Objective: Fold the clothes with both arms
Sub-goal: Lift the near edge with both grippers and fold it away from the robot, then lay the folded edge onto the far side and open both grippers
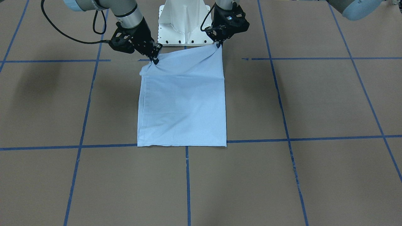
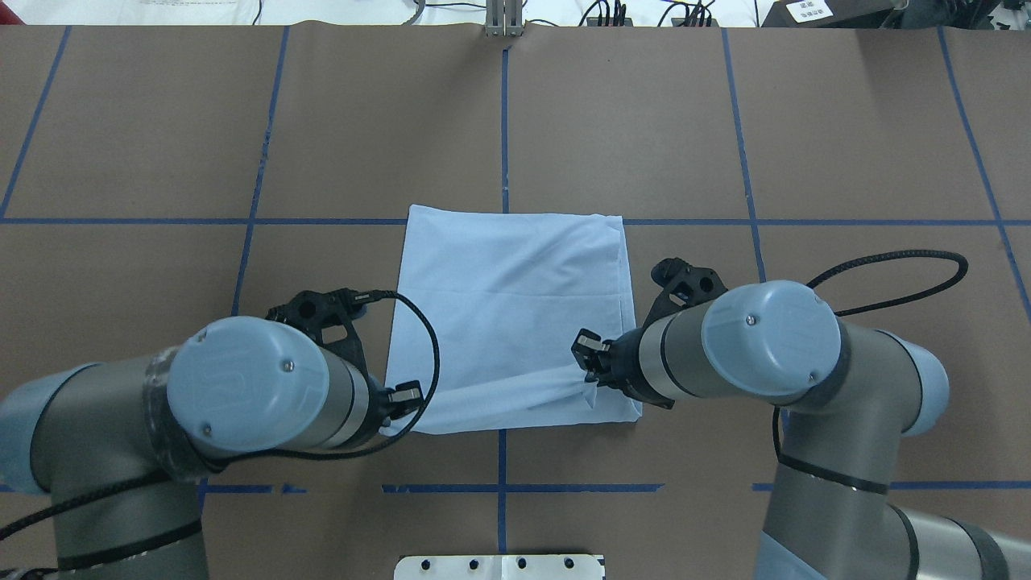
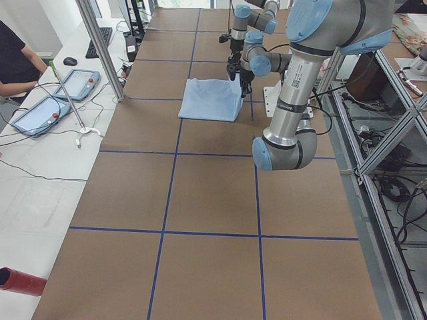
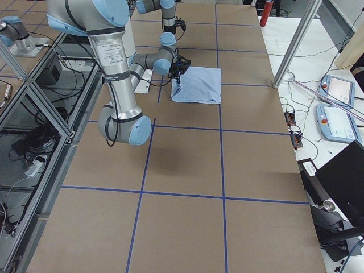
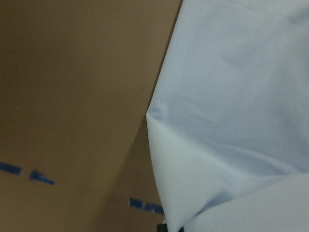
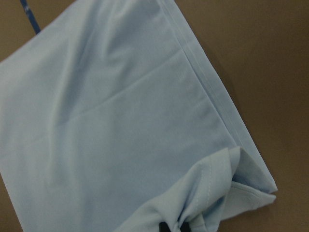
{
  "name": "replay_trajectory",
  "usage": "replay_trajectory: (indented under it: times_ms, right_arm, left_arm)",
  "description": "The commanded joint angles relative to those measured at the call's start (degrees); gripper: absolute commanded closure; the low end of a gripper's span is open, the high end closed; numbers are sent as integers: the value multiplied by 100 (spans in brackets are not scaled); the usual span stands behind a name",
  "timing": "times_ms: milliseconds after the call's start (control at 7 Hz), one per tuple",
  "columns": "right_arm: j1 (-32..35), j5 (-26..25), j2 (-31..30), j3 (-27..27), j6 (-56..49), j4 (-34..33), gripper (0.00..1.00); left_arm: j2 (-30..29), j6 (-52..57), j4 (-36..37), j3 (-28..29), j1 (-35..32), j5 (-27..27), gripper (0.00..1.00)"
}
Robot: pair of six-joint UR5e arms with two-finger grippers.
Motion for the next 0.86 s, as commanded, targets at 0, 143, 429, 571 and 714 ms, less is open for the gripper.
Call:
replay_trajectory:
  times_ms: [0,143,429,571,714]
  right_arm:
    - [668,235,687,-1054,-137,19,100]
    - [836,384,890,-1415,-164,19,100]
    - [1031,613,918,-1549,-304,28,100]
    - [1162,658,1179,-2029,-400,45,100]
    - [1285,806,1582,-2730,-436,315,100]
  left_arm:
    - [-399,188,-633,1042,-606,4,100]
    - [-436,197,-1063,1431,-774,-5,100]
    - [-506,337,-1706,2091,-1020,4,100]
    - [-742,425,-1744,2459,-1222,4,100]
    - [-979,626,-1814,2793,-1459,4,100]
